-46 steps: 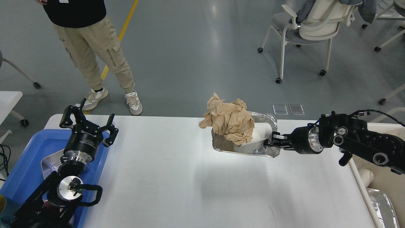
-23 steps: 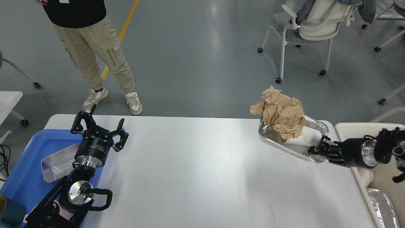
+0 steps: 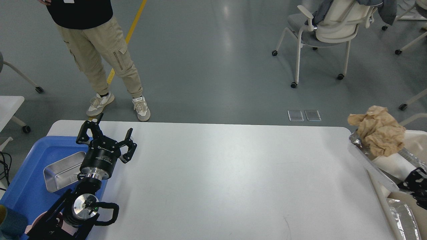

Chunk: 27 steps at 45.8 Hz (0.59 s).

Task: Tidy desktop
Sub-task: 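Carry the loaded foil tray into the white bin with the right gripper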

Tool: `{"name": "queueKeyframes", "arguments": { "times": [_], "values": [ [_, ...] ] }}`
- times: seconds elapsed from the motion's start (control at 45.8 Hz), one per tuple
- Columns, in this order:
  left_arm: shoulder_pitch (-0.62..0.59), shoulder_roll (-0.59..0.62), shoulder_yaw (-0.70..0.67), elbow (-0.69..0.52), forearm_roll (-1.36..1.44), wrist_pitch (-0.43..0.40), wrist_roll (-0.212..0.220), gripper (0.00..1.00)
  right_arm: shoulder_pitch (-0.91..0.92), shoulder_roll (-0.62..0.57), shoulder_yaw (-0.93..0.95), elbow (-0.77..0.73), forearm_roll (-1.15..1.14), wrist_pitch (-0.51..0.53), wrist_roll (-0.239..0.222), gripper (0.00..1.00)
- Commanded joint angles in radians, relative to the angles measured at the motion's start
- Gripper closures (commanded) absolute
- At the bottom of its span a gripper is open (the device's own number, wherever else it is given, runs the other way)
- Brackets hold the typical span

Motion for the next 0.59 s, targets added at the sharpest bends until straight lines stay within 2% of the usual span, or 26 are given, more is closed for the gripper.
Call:
{"name": "queueKeyframes", "arguments": {
  "times": [0.0, 0.502, 0.524, 0.546, 0.568],
  "values": [
    [0.010, -0.001, 0.000, 0.000, 0.000, -0.002, 0.002, 0.02, -0.044, 0.009, 0.004, -0.069, 0.058, 0.001, 0.001, 1.00],
    [0.026, 0.000, 0.000, 0.000, 0.002, -0.022, 0.002, 0.02, -0.113, 0.133, 0.004, -0.329, 0.170, -0.005, 0.001, 1.00],
    [0.026, 0.000, 0.000, 0.000, 0.002, -0.022, 0.002, 0.02, -0.113, 0.141, 0.004, -0.348, 0.173, -0.006, 0.001, 0.98],
    [0.026, 0.000, 0.000, 0.000, 0.002, -0.022, 0.002, 0.02, -0.115, 0.151, 0.004, -0.372, 0.173, -0.008, 0.002, 0.88],
    [0.026, 0.000, 0.000, 0.000, 0.002, -0.022, 0.002, 0.02, -0.116, 0.165, 0.006, -0.406, 0.173, -0.009, 0.002, 0.69]
  ]
}}
